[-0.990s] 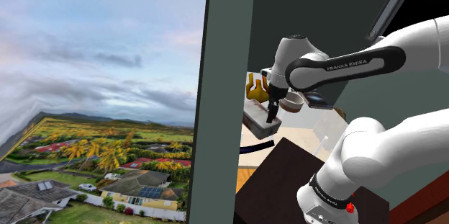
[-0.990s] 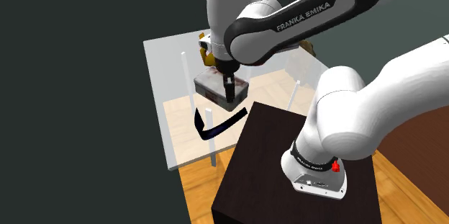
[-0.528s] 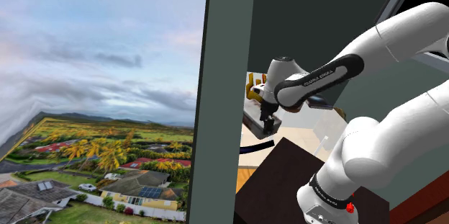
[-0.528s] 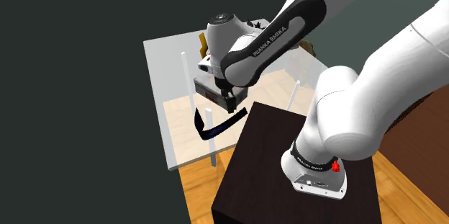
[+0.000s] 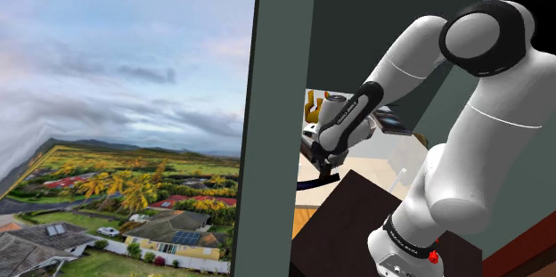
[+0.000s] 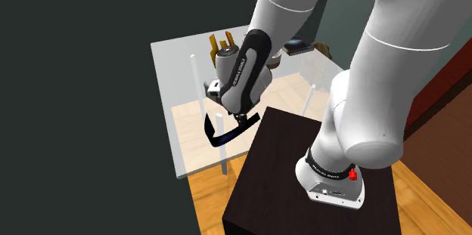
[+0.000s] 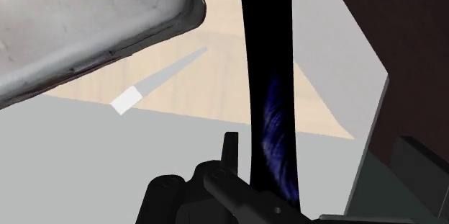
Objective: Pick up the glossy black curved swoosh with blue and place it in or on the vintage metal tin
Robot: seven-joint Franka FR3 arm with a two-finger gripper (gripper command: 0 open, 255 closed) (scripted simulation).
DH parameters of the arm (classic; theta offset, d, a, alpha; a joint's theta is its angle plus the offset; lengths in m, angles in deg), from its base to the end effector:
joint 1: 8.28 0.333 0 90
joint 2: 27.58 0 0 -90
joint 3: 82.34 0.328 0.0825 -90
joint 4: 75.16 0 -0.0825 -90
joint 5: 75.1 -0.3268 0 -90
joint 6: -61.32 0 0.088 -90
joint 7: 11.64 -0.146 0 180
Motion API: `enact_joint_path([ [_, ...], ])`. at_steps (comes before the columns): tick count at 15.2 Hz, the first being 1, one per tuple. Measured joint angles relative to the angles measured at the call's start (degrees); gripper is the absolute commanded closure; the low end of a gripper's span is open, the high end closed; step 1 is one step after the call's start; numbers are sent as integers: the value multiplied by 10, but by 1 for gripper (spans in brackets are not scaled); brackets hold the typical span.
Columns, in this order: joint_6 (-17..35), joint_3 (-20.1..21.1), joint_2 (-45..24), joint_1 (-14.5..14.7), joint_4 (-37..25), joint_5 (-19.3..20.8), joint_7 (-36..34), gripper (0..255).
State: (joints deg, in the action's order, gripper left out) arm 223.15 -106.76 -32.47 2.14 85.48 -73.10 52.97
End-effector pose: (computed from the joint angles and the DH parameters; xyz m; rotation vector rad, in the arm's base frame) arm 0.3400 -0.0874 0.2083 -2.8138 -1.3891 0.1148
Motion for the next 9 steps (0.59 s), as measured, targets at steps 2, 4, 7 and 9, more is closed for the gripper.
enact_joint_path([
  [2, 44, 43, -71, -28, -21, -76, 92, 0],
  [4, 64, 74, -105, -55, -34, -104, 133, 0],
  [7, 91, 109, -142, -85, -45, -129, 159, 0],
  [9, 108, 128, -165, -102, -51, -140, 168, 0],
])
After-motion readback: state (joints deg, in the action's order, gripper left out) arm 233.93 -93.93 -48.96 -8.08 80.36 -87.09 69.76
